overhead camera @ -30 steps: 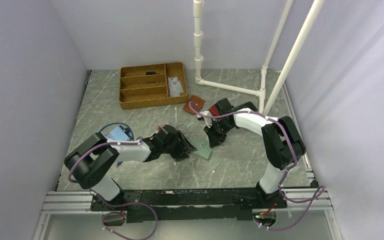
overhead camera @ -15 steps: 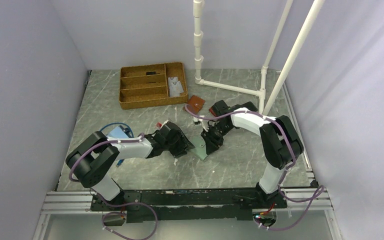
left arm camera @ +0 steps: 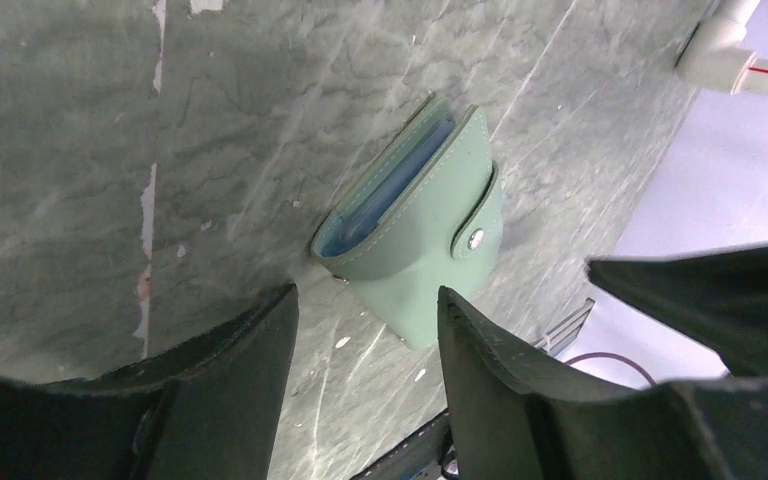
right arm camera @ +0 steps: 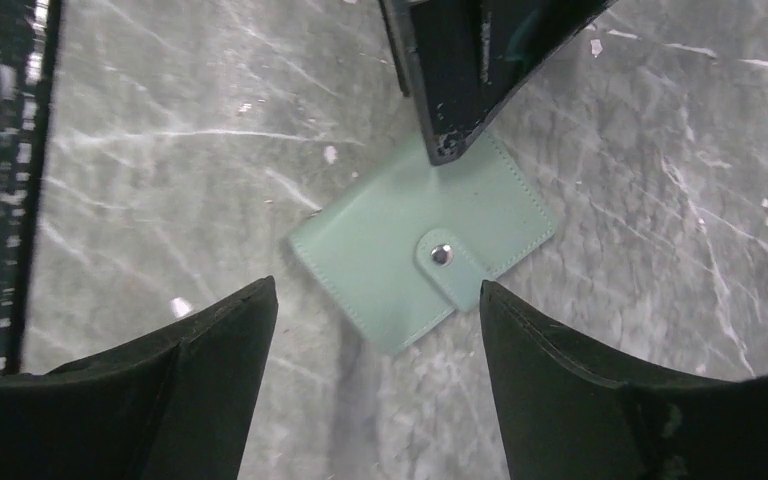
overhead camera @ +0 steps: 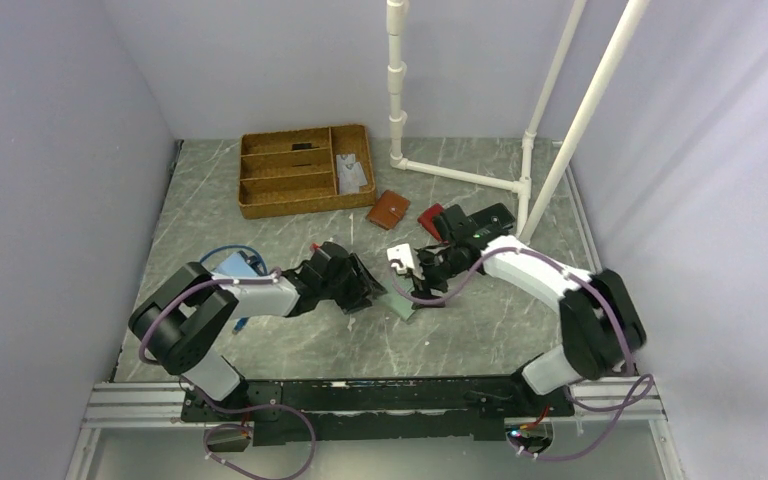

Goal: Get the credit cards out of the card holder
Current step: Open the card holder at the center of the board.

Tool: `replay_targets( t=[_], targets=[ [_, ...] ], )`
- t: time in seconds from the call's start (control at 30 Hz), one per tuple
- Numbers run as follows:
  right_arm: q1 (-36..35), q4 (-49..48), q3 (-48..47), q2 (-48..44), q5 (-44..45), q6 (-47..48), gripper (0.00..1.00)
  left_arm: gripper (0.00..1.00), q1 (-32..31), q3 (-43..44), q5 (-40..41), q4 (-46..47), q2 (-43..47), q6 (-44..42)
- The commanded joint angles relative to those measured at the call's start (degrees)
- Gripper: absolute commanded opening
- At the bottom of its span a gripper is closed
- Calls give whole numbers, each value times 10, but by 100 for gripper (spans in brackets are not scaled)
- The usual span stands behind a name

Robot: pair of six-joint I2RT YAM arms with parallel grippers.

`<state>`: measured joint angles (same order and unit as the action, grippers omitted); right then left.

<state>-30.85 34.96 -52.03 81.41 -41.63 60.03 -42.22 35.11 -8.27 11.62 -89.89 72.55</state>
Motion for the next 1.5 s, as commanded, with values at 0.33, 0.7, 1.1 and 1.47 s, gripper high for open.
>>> replay_targets(
  t=[0.33, 0.7, 1.1, 1.47],
  targets=[
    [-34, -83, -88, 168, 80, -14, 61, 50, 3, 49, 11, -100, -60, 62],
    [-41, -56, -83, 192, 125, 21, 40, 40, 21, 39, 12, -86, -92, 59],
    [-7, -15, -111, 168, 40, -19, 6, 9, 81, 28, 6, -83, -126, -15],
    [60, -23, -107, 158, 72, -49, 7, 9, 98, 54, 9, -115, -117, -82]
  ],
)
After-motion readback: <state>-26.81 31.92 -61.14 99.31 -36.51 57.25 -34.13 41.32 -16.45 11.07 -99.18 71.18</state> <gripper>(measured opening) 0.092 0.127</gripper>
